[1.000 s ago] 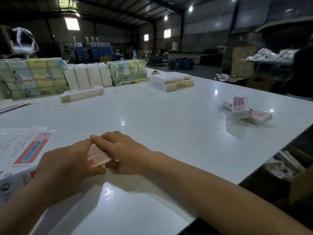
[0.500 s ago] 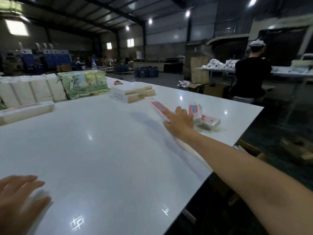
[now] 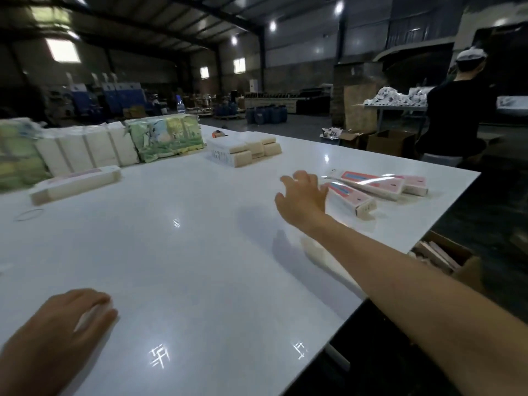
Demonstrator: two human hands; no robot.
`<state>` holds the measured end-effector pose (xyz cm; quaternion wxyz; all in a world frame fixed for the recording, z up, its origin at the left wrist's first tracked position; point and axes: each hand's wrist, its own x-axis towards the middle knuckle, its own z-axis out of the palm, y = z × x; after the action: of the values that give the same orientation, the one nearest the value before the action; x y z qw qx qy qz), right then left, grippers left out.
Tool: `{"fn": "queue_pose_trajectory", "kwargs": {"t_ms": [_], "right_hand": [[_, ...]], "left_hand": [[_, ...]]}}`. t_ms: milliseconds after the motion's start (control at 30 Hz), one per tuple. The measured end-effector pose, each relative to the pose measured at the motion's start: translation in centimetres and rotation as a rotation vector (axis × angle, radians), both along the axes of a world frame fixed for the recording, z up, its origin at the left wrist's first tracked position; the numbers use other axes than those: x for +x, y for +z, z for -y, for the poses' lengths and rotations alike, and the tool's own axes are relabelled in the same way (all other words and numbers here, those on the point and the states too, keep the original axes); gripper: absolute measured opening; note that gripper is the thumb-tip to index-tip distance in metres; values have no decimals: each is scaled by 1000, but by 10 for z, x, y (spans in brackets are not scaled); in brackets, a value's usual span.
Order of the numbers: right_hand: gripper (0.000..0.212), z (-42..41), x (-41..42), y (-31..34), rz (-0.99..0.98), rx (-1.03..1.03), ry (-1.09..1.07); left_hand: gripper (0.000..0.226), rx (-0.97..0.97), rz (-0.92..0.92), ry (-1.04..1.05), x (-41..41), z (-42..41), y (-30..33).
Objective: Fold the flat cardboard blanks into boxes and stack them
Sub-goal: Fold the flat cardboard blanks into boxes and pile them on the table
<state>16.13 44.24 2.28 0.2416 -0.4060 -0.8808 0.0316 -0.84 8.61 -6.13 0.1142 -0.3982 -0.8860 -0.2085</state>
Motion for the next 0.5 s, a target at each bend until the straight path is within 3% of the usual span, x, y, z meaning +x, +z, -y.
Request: {"fn": "queue_pose_trajectory", "kwargs": {"t_ms": [67, 200, 267, 367, 500], "right_hand": [[39, 58, -34, 8, -42, -6, 233], [34, 175, -89, -1, 21, -128, 591], [34, 214, -98, -21, 105, -166, 652], [32, 234, -100, -48, 212, -58, 679], [30, 236, -100, -57, 171, 7, 685]], "left_hand": [[4, 106, -30, 13, 23, -4, 12], [15, 137, -128, 64, 41, 7, 28], [14, 125, -87, 64, 46, 9, 29], [18, 122, -70, 58, 43, 13, 28], [15, 140, -15, 58, 39, 15, 26]]}}
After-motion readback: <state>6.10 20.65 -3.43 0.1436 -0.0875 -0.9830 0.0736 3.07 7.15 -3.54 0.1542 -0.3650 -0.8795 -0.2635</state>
